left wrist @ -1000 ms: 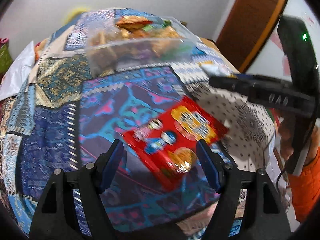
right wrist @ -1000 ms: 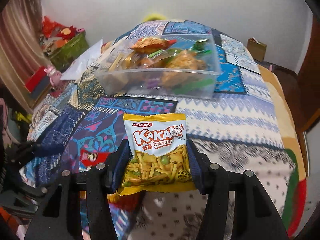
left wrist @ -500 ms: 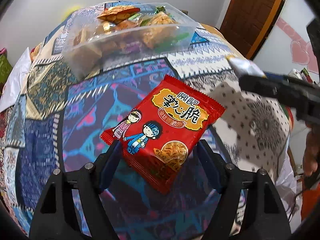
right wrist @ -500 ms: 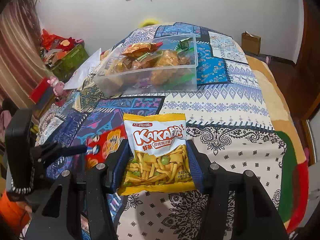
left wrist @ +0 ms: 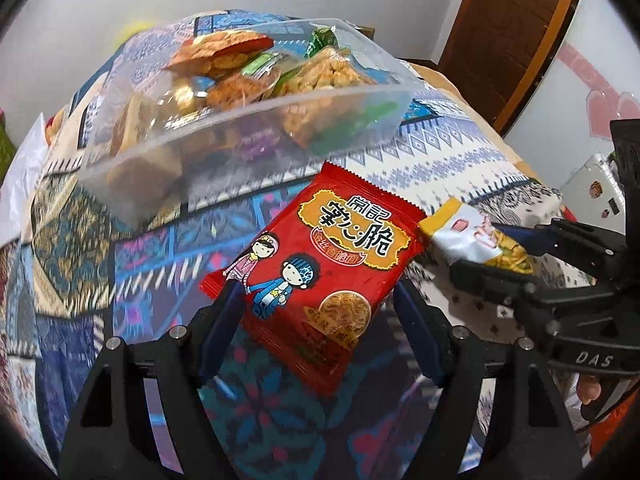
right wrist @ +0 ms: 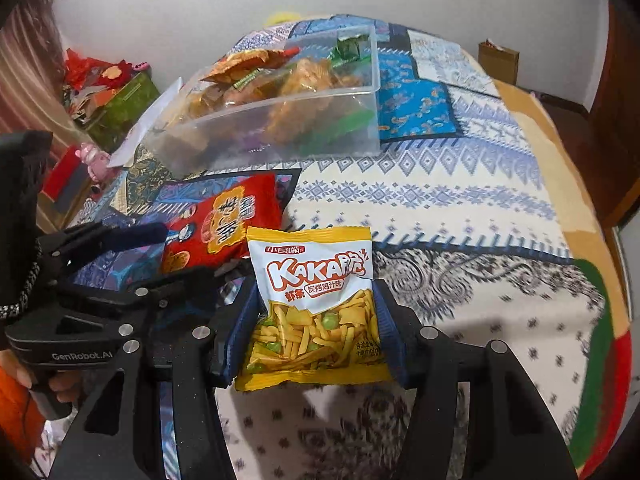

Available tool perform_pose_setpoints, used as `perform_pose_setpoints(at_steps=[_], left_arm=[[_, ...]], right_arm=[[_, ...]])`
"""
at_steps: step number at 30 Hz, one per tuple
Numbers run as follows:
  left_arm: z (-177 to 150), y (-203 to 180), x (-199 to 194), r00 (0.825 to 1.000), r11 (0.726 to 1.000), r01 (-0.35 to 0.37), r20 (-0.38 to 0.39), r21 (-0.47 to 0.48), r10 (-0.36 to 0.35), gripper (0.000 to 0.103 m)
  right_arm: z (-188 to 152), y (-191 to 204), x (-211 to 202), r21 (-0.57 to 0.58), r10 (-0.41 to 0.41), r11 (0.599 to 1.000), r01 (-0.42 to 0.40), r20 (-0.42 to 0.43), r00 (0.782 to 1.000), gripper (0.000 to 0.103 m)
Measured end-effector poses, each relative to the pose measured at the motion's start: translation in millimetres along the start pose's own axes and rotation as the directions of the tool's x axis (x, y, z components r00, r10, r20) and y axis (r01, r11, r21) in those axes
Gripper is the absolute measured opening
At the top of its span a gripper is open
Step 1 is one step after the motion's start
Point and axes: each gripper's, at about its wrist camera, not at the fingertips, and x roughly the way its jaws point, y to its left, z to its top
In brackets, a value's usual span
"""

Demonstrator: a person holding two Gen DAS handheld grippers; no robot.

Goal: Organize snacks
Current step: 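Carry both packets into the clear box and open both tools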

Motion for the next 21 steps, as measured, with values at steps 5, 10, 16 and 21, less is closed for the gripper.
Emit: perform_pose_setpoints(at_steps=[5,10,16,21], left_arm=[[19.6,9.2,16.2,1.000,1.000,0.013,-0.003,-0.012,-0.013,0.079],[31.4,12.3,26.3,0.999,0.998,0.047,0.012,-0.034,-0.047,0.082],[37.8,6.0,42.8,0.998,0.997,0.065,0.023,-0.029,-0.065,0.095],[38.9,8.9,49.4,0.993,0.992,0.108,0.048,-0.059,-0.105,0.094]], right_arm=[[15.2,-6.1,12.3,0.011,0.002,1.000,-0.002,-0.009,1.000,0.052],[21.2,-15.2,8.2,0.034,-0.006,0.999,0.005,0.015,1.000,0.052],[18.6,-26.8,3.9,0.061,-0.027,0.998,0.026,0.019,0.999,0.052],[16.1,-35.2,0.0,0.086,-0.026,0.996,0.023,0.025,0.999,0.052]])
